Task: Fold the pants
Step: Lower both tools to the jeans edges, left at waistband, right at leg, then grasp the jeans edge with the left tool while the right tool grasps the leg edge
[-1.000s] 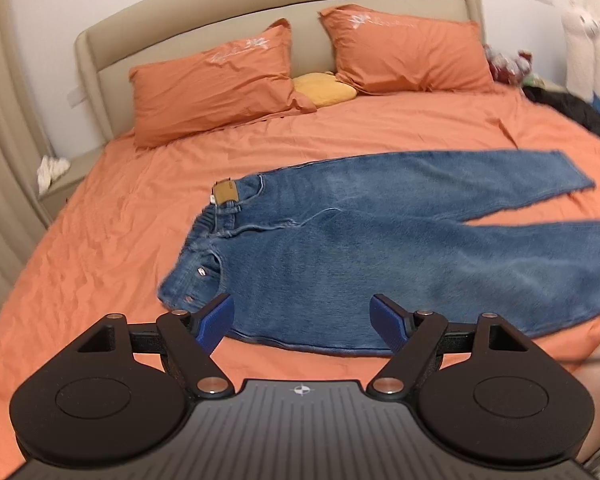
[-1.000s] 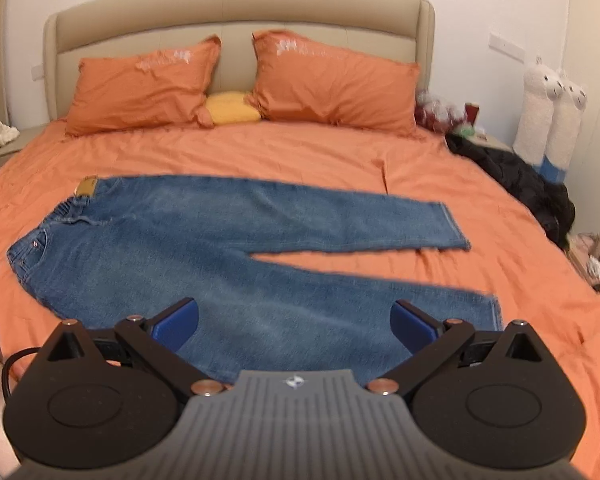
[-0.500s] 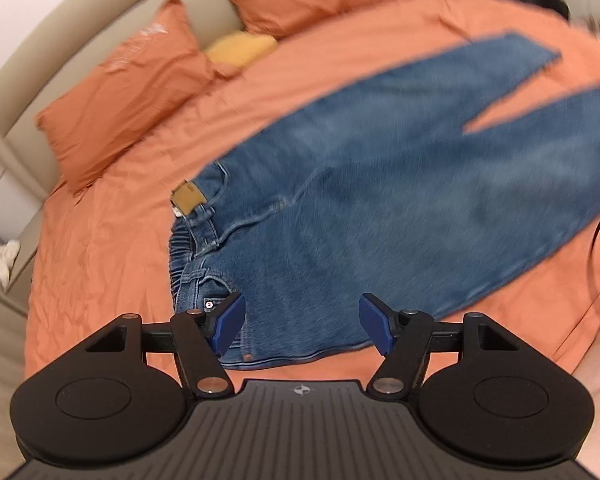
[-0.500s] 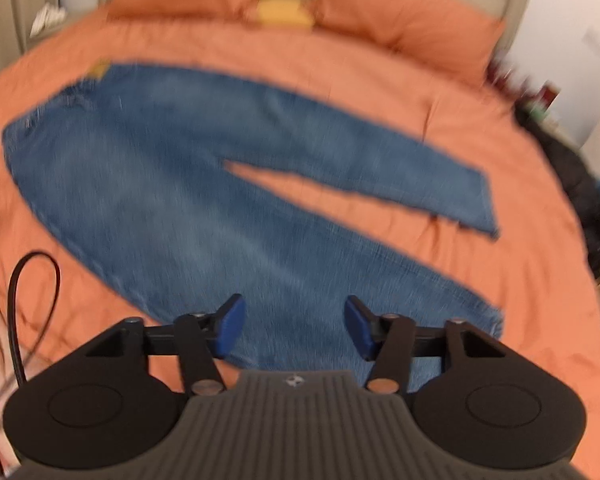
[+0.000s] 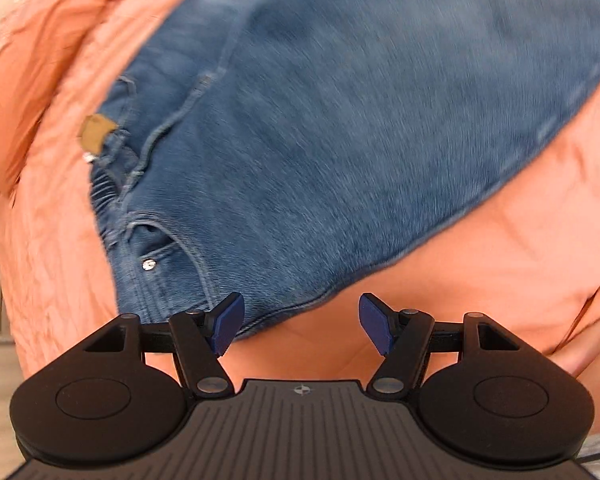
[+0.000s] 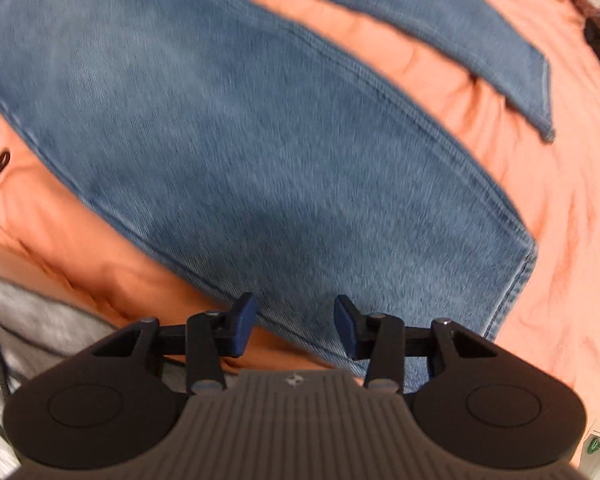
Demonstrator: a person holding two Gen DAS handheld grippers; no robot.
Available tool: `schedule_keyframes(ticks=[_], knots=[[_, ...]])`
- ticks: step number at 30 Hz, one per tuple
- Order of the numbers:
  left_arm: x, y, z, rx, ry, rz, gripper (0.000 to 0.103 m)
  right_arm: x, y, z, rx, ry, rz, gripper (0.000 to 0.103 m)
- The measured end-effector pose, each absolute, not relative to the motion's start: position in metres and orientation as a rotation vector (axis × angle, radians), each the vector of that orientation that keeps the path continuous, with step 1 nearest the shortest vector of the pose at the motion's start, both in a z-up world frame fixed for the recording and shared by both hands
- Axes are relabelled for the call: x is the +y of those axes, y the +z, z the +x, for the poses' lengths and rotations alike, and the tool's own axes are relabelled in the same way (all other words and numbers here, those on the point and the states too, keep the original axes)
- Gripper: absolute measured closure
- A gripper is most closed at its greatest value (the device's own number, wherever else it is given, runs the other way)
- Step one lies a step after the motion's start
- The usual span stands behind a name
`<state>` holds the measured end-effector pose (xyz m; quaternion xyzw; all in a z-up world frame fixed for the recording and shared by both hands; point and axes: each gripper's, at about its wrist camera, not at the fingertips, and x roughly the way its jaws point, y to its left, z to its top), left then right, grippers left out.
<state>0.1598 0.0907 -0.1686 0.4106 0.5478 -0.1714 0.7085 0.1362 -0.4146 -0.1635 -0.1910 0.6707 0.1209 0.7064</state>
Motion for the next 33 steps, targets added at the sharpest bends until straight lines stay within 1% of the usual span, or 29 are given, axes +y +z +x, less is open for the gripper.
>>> schedule_keyframes(ticks=[5, 9, 12, 14, 15, 16, 19, 21, 25, 27, 28, 29, 30, 33], knots=[[0.089, -0.196, 0.162, 1.242, -0.421, 1.037, 0.022, -0.424, -0.175, 0.140, 1.557, 0.305, -0.435, 0.062], [0.084, -0.210, 0.163, 1.222, -0.415, 1.093, 0.014, -0.429, -0.181, 0.144, 1.584, 0.323, -0.434, 0.062], [0.075, -0.217, 0.162, 1.209, -0.394, 1.142, 0.012, -0.431, -0.182, 0.143, 1.595, 0.340, -0.454, 0.062], [0.068, -0.218, 0.156, 1.196, -0.388, 1.170, 0.029, -0.435, -0.184, 0.142, 1.605, 0.355, -0.479, 0.062], [0.064, -0.218, 0.155, 1.189, -0.386, 1.182, 0.055, -0.436, -0.185, 0.140, 1.611, 0.366, -0.495, 0.062], [0.061, -0.216, 0.152, 1.170, -0.363, 1.195, 0.071, -0.437, -0.186, 0.138, 1.612, 0.380, -0.513, 0.062], [0.059, -0.205, 0.154, 1.138, -0.327, 1.147, 0.086, -0.438, -0.186, 0.132, 1.602, 0.419, -0.551, 0.061], [0.061, -0.192, 0.159, 1.119, -0.305, 1.079, 0.089, -0.436, -0.188, 0.126, 1.587, 0.447, -0.592, 0.060], [0.069, -0.157, 0.169, 1.084, -0.252, 0.907, 0.089, -0.421, -0.195, 0.112, 1.542, 0.486, -0.687, 0.058], [0.066, -0.143, 0.168, 1.070, -0.234, 0.871, 0.089, -0.418, -0.200, 0.107, 1.521, 0.482, -0.699, 0.059], [0.065, -0.138, 0.169, 1.061, -0.226, 0.861, 0.089, -0.417, -0.200, 0.104, 1.507, 0.473, -0.701, 0.061], [0.063, -0.134, 0.171, 1.052, -0.219, 0.853, 0.089, -0.415, -0.200, 0.101, 1.486, 0.456, -0.715, 0.072], [0.062, -0.132, 0.170, 1.048, -0.214, 0.845, 0.089, -0.412, -0.202, 0.099, 1.463, 0.444, -0.725, 0.087], [0.062, -0.129, 0.174, 1.042, -0.200, 0.824, 0.089, -0.412, -0.186, 0.088, 1.389, 0.403, -0.710, 0.100]])
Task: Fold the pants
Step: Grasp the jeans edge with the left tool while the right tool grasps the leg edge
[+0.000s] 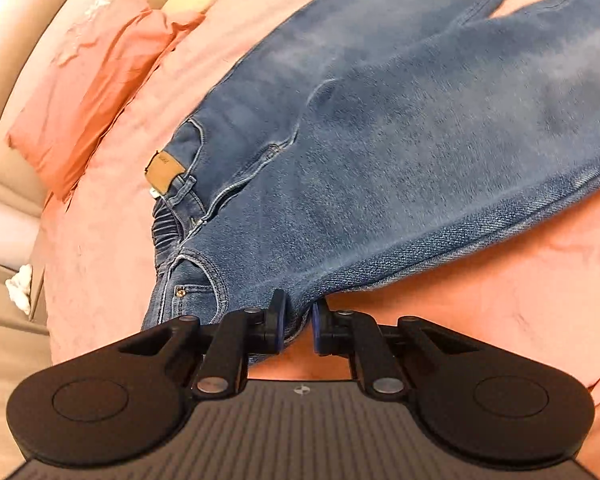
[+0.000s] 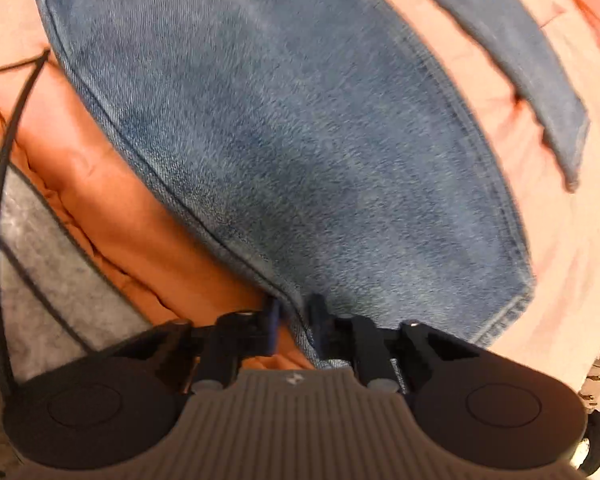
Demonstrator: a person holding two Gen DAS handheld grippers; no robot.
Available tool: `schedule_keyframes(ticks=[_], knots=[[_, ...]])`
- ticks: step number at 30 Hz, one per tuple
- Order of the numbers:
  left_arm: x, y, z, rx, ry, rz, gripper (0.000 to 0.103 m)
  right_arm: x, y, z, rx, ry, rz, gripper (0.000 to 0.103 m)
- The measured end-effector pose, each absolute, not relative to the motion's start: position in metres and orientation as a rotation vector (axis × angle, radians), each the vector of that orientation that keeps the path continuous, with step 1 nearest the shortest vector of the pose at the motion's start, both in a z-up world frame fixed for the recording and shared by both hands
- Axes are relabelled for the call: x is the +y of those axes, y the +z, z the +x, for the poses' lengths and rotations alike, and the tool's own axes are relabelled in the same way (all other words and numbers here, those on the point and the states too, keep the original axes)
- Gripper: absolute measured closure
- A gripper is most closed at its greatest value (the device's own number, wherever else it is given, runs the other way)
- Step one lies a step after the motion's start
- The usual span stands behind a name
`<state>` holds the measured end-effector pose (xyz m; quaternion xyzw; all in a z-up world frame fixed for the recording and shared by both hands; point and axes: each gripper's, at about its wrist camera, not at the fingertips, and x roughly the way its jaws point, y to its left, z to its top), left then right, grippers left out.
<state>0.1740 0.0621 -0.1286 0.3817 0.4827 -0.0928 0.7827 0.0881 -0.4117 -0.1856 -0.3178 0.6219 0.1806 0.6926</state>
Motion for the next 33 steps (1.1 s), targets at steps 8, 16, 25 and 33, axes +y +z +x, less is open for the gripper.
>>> schedule_keyframes(ticks=[8, 16, 25, 33], knots=[[0.069, -0.091, 0.177, 0.936, -0.162, 0.752, 0.090, -0.420, -0.078, 0.101, 1.104, 0.163, -0.661, 0.103], [0.057, -0.030, 0.240, 0.816, -0.103, 0.695, 0.091, -0.411, -0.026, 0.190, 0.983, -0.041, -0.711, 0.103], [0.020, -0.053, 0.356, 0.825, -0.039, 0.711, 0.091, -0.420, -0.066, 0.311, 1.024, -0.116, -0.729, 0.103], [0.008, -0.116, 0.445, 0.925, -0.039, 0.727, 0.091, -0.418, -0.141, 0.405, 1.127, -0.107, -0.758, 0.103]])
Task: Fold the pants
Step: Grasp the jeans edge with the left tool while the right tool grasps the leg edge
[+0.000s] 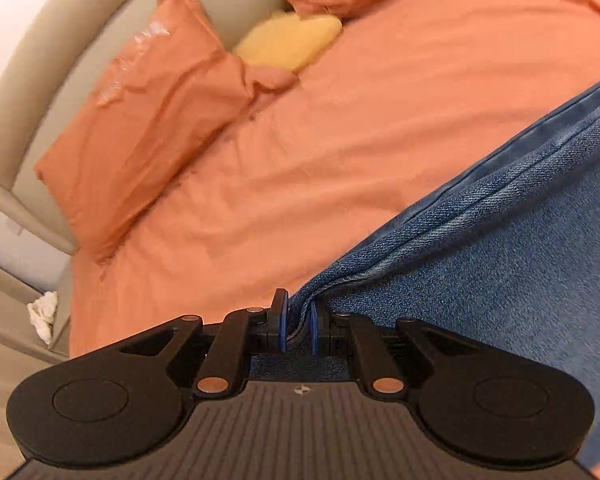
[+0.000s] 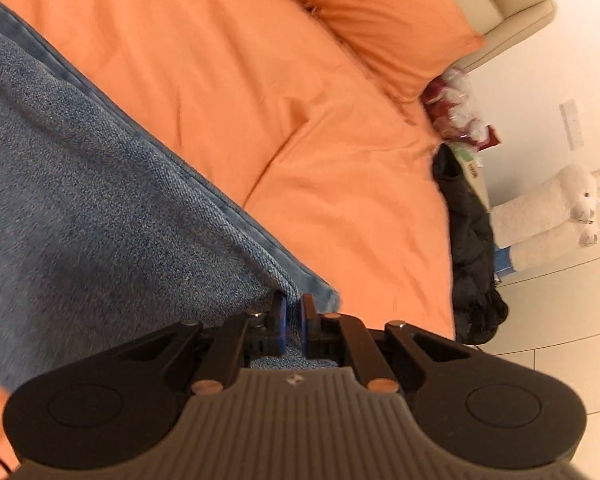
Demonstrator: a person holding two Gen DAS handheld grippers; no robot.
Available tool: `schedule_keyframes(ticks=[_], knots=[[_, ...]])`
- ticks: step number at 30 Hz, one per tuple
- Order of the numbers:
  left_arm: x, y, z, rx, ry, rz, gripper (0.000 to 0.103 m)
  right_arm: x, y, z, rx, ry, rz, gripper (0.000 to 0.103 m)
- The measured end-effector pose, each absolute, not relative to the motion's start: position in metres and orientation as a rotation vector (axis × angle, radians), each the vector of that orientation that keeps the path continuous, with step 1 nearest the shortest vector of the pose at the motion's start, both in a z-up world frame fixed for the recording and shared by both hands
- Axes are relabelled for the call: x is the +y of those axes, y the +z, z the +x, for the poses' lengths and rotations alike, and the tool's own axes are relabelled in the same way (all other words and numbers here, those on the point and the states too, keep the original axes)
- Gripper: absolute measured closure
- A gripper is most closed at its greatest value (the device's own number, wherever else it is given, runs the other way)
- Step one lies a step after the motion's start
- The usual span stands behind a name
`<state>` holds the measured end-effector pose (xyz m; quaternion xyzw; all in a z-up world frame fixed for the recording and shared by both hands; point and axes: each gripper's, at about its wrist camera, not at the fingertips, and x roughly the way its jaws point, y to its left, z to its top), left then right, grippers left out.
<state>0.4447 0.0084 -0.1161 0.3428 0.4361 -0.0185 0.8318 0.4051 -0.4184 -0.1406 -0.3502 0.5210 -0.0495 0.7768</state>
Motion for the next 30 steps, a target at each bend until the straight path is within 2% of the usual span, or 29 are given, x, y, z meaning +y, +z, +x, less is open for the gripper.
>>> schedule_keyframes(ticks=[6, 10, 13, 16, 21, 30], knots=[[0.013, -0.172, 0.475, 1.024, -0.061, 0.709, 0.091, -0.416, -0.193, 0.430, 1.199, -0.079, -0.781, 0.103], [0.016, -0.190, 0.476, 1.033, -0.072, 0.696, 0.092, -0.415, -0.208, 0.432, 1.201, -0.064, -0.781, 0.103], [0.016, -0.181, 0.467, 0.987, -0.065, 0.700, 0.092, -0.413, -0.202, 0.427, 1.180, -0.069, -0.792, 0.103], [0.020, -0.149, 0.453, 0.898, -0.064, 0.666, 0.092, -0.410, -0.175, 0.417, 1.137, -0.084, -0.791, 0.103], [0.018, -0.120, 0.462, 0.886, -0.042, 0.683, 0.092, -0.409, -0.142, 0.430, 1.098, -0.121, -0.741, 0.103], [0.012, -0.153, 0.495, 0.936, -0.016, 0.672, 0.092, -0.401, -0.195, 0.458, 1.174, -0.143, -0.772, 0.103]])
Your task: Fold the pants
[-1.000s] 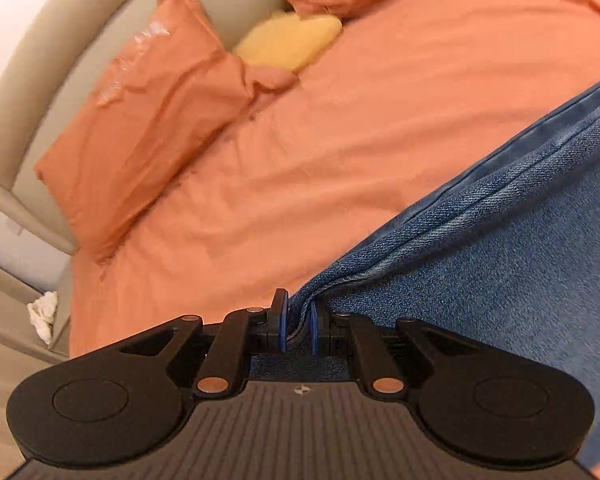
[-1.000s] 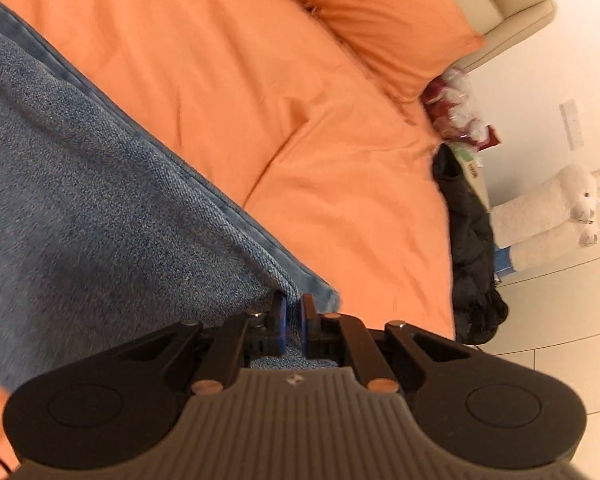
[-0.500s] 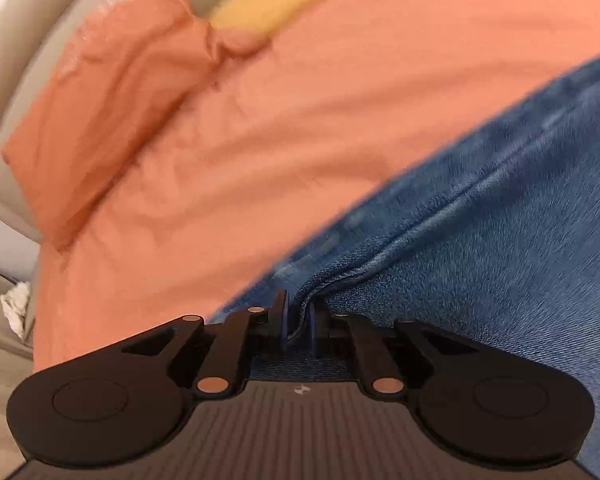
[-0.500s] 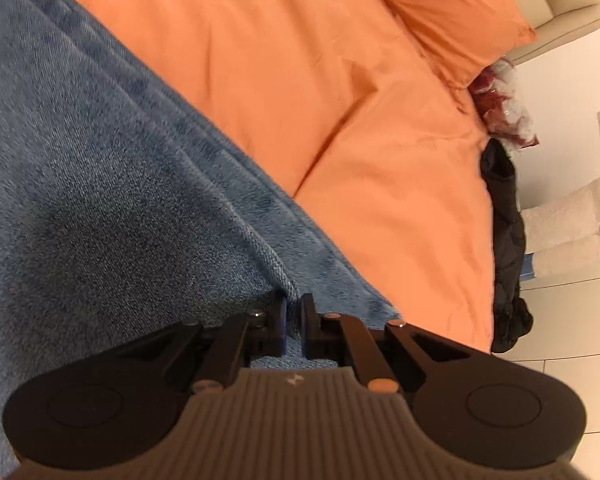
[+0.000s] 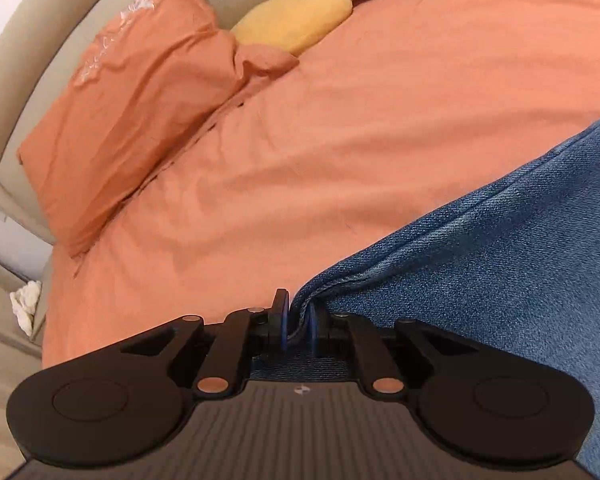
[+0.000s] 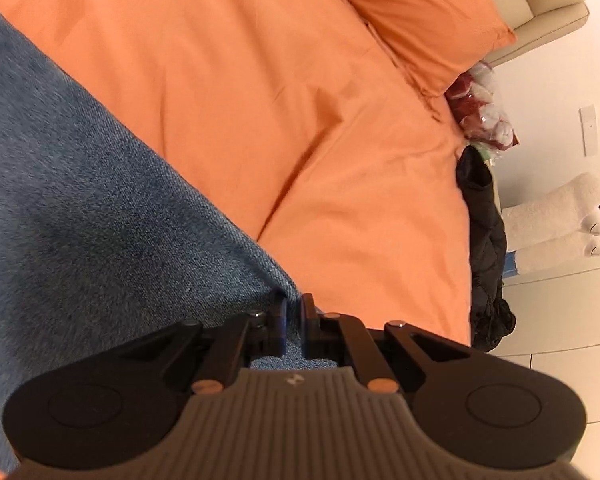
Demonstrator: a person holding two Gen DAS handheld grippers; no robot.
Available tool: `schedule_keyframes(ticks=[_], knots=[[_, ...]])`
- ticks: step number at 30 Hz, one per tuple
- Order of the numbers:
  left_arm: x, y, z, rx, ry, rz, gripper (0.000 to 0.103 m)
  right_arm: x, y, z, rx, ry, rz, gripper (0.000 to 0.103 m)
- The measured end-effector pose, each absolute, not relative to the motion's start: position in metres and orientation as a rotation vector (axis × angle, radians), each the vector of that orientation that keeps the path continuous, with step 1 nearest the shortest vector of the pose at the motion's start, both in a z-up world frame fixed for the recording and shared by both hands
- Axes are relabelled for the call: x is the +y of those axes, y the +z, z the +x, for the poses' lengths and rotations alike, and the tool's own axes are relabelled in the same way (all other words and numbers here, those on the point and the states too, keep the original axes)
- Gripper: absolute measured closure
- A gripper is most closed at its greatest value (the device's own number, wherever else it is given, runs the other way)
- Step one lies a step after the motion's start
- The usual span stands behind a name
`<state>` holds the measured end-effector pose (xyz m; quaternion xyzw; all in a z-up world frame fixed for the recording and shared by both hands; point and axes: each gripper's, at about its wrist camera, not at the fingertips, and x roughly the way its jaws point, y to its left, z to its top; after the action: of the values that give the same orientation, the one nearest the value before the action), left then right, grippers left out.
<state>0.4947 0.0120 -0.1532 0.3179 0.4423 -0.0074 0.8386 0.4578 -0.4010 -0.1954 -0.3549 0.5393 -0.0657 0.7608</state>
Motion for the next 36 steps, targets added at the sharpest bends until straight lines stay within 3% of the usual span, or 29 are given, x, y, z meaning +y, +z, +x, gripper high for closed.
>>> schedule_keyframes(ticks=[7, 11, 12, 13, 14, 21, 28, 34, 36], knots=[[0.006, -0.185, 0.509, 0.997, -0.020, 0.747, 0.091, -0.408, -0.217, 0.472, 1.211, -0.124, -0.712, 0.100], [0.001, -0.180, 0.502, 0.991, -0.020, 0.828, 0.081, -0.421, -0.198, 0.472, 1.205, -0.120, -0.609, 0.095], [0.000, -0.175, 0.499, 0.980, -0.028, 0.837, 0.061, -0.427, -0.188, 0.470, 1.192, -0.126, -0.569, 0.081], [0.001, -0.167, 0.493, 0.961, -0.031, 0.833, 0.033, -0.436, -0.177, 0.469, 1.179, -0.140, -0.518, 0.071], [0.003, -0.158, 0.488, 0.942, -0.032, 0.815, 0.027, -0.445, -0.167, 0.464, 1.172, -0.146, -0.458, 0.060], [0.007, -0.111, 0.442, 0.932, -0.042, 0.656, 0.033, -0.526, -0.129, 0.396, 1.147, -0.278, -0.101, 0.062], [0.002, -0.107, 0.383, 0.960, -0.038, 0.552, 0.035, -0.601, -0.156, 0.314, 1.113, -0.393, 0.393, 0.068], [-0.004, -0.104, 0.347, 0.999, -0.014, 0.524, 0.037, -0.612, -0.187, 0.297, 1.035, -0.420, 0.661, 0.080], [-0.008, -0.099, 0.338, 0.998, -0.015, 0.530, 0.037, -0.610, -0.184, 0.297, 1.024, -0.437, 0.656, 0.091]])
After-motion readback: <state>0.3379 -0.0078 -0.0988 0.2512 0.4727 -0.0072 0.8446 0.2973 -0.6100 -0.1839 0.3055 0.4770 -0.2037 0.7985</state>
